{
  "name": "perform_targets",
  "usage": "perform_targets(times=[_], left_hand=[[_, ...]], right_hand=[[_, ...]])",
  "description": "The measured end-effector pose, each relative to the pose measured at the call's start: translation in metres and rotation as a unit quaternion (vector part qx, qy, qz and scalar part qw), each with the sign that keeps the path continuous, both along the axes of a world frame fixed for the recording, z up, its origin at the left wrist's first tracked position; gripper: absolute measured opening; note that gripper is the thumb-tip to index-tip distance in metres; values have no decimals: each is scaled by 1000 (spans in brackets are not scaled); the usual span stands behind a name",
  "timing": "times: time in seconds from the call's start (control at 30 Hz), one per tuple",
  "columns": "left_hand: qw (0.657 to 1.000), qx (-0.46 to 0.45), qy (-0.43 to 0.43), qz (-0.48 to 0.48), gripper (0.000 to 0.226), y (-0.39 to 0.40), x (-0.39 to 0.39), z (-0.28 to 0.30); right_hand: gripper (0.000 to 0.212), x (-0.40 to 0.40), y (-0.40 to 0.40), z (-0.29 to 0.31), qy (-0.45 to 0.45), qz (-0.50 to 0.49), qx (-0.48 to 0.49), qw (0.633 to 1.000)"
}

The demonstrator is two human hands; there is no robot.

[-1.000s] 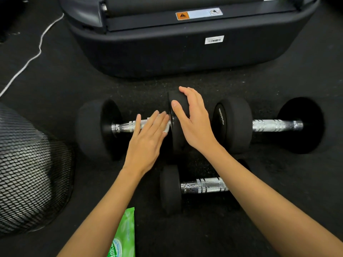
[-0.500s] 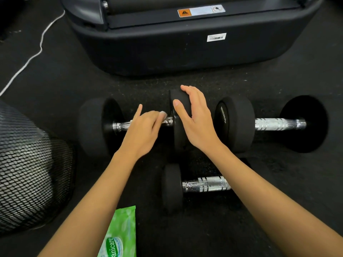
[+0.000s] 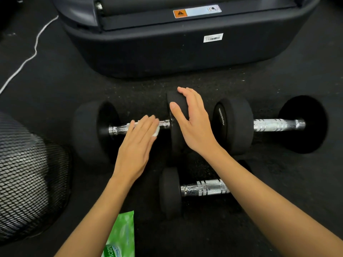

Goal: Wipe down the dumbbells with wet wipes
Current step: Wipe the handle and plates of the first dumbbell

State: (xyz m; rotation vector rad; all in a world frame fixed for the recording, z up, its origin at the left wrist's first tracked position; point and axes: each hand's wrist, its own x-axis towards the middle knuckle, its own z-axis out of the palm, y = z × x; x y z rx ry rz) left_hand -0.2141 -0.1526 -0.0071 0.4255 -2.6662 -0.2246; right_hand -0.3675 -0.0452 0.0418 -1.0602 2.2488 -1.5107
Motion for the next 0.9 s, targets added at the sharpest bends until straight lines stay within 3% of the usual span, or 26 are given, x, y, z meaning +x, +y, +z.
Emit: perform_targets(times=[0.2,0.33,0.47,0.6,0.9], left_hand=[[997,9,4,70,43,13,-17,-5],[999,23,-12,32,46,15,-32,-5],[997,-50,-56,-13,48,13,-2,-16],[992,-103,-64,12,48,6,9,-17],[994,-74,-50,70,48,23,1,-18]], right_hand=[[47,1,-1,1,1,-4,-3,1000],[46,-1,-2,1,4,-5,3,1000],[47,-1,-2,2,6,-2,1,1000],[47,0,-2,2,3,-3,5,1000],[47,-1,-3,3,6,-6,9,1000]])
